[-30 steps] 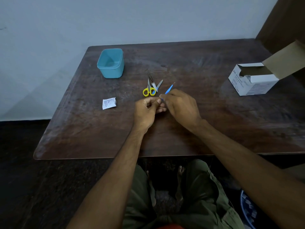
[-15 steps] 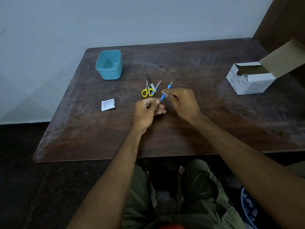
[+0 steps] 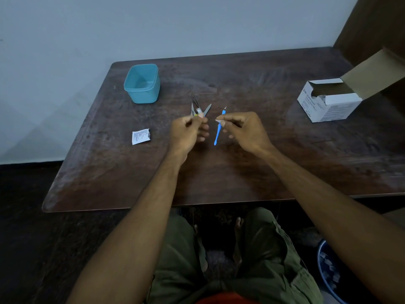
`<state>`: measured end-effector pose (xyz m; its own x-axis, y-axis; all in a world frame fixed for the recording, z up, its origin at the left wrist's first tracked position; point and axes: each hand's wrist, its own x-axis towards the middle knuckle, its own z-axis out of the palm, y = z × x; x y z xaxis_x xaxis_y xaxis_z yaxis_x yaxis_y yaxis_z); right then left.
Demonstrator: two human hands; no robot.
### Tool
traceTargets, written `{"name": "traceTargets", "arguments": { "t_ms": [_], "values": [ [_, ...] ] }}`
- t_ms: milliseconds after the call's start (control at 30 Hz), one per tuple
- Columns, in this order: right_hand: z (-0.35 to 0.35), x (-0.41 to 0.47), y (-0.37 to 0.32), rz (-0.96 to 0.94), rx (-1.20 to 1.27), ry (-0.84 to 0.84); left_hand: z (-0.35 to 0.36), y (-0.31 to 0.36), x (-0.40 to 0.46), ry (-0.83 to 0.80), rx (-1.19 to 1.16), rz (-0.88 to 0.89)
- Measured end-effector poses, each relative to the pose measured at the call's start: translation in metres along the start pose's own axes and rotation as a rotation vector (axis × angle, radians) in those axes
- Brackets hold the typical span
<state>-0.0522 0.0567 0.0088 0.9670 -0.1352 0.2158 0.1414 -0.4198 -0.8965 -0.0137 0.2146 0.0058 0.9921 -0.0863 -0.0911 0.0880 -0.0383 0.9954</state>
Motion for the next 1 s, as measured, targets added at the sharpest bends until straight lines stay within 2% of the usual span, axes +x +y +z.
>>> {"name": "traceTargets", "arguments": {
  "t_ms": [300,400,500,667,867,1000],
  "values": [
    [-0.008,-0.006,-0.014,-0.292,-0.298,-0.155,0.008,0.024,0.018,-0.281,0.192,-0.030],
    [-0.009,-0.011,-0.014,-0.335,-0.324,-0.165,0.007,0.019,0.017,-0.247,0.135,-0.035],
    [-0.005,-0.019,-0.013,-0.368,-0.367,-0.178,0.004,0.014,0.016,-0.147,-0.027,-0.079],
    [-0.002,-0.031,-0.008,-0.301,-0.350,-0.274,-0.003,0.004,0.015,-0.039,-0.101,-0.116],
    [0.005,-0.020,-0.011,-0.137,-0.200,-0.188,0.005,-0.004,0.009,-0.056,-0.166,-0.107],
    [0.007,-0.035,-0.003,-0.078,-0.168,-0.242,-0.002,-0.008,0.009,-0.041,-0.137,-0.096]
  ]
}}
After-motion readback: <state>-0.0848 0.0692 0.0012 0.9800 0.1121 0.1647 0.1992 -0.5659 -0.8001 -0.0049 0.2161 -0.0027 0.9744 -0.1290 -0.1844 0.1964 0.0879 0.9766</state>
